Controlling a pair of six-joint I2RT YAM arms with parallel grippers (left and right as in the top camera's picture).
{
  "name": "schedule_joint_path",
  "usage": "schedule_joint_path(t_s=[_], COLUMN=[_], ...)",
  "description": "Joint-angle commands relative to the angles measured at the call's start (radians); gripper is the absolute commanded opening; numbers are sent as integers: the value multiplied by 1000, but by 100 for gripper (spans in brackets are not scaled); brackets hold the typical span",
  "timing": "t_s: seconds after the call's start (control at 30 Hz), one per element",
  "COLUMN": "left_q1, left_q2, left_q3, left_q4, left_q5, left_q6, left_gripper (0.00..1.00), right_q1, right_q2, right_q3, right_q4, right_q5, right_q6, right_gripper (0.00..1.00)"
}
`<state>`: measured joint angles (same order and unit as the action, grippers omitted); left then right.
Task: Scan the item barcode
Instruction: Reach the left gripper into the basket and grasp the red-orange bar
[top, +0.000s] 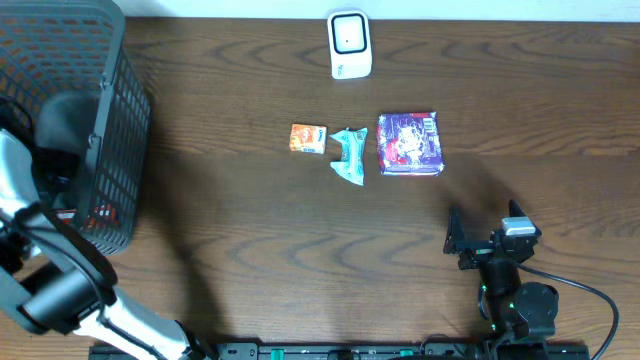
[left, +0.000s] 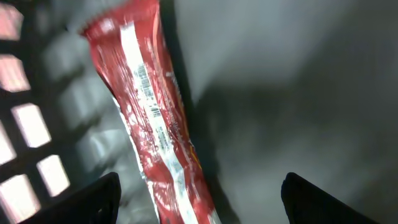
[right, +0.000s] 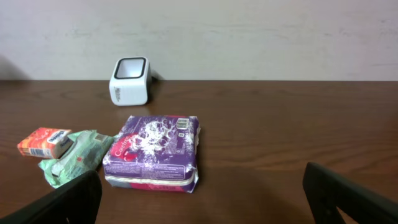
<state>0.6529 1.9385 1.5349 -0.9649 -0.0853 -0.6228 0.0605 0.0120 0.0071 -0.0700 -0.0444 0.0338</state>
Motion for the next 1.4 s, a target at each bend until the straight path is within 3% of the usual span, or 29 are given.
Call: schedule_joint_path(t_s=[0.0, 0.3, 0.37, 0.4, 0.47, 0.53, 0.83, 1.03, 1.17, 1.37], left_q1=[12, 36, 40, 41, 41, 41, 40, 35, 18, -60], left_q2=[68, 149, 153, 153, 153, 153, 74, -132, -306, -479], left_q3=[-26, -41, -44, -44, -44, -43, -10, -3, -3, -3], left_q4=[-7, -16, -18, -18, -16, -14, -19, 39, 129, 239], left_q5=[-13, -13, -13, -13, -13, -13, 4, 103, 251, 363], left_q6=[-68, -70, -69, -60, -43, -43, -43, -40, -40, -40], left_gripper=[82, 81, 76, 66, 33, 8, 8, 7, 8, 7], right_q1=[-7, -7, -7, -7, -7, -7, -7, -7, -7, -7], right_q2=[-6, -6, -6, -6, -6, -6, -6, -3, -3, -3], right_q3=[-1, -1, -1, -1, -1, -1, -1, -1, -1, -1], right_q4=[-5, -5, -5, -5, -5, -5, -5, -5, -5, -5], right_q5=[5, 5, 5, 5, 5, 5, 5, 5, 5, 5], right_q6=[3, 3, 3, 3, 3, 3, 3, 3, 3, 3], right_gripper=[99, 99, 99, 99, 99, 99, 99, 99, 99, 99])
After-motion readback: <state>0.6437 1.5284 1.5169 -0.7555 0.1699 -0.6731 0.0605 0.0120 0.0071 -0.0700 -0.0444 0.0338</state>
